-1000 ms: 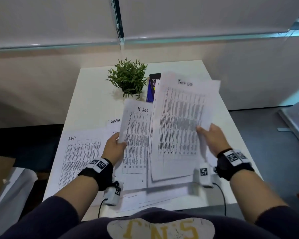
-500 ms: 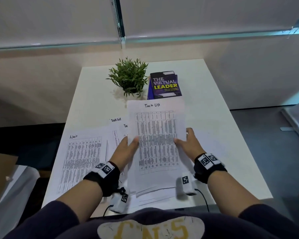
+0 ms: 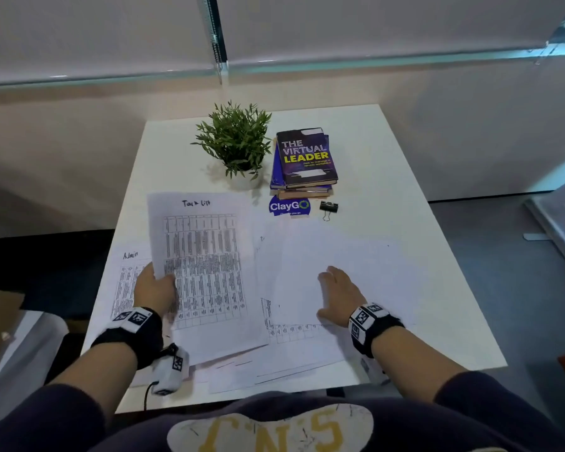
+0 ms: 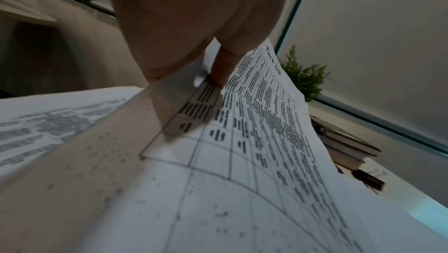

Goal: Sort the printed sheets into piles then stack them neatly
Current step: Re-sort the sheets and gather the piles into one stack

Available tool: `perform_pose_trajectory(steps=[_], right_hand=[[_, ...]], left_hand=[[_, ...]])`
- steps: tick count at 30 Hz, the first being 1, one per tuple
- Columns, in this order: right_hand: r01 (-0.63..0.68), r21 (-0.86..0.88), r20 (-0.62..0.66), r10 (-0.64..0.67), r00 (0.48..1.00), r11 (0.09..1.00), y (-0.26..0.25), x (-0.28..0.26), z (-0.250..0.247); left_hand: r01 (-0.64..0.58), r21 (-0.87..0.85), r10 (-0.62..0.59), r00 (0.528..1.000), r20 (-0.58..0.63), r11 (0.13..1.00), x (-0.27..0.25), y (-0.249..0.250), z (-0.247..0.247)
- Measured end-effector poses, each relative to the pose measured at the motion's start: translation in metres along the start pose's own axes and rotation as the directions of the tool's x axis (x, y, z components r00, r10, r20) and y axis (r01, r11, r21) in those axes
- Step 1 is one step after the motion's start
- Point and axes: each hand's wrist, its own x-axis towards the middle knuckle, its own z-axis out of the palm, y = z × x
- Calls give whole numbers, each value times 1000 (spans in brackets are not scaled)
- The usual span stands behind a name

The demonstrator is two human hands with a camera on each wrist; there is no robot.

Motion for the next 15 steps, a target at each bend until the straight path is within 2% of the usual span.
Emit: perform_pose_trajectory(steps=[5, 9, 15], right_hand=[[36, -188, 133, -11, 991, 982, 3, -3, 14], [65, -292, 167, -17, 986, 954, 1, -4, 19], [193, -400, 165, -137, 977, 896, -3, -12, 33]], left_hand=[[20, 3, -20, 1000, -14, 1000, 15, -10, -12], [4, -13, -4, 1000, 9, 1000, 11, -8, -4], [-15, -2, 15, 1000, 18, 1000, 13, -2, 4]])
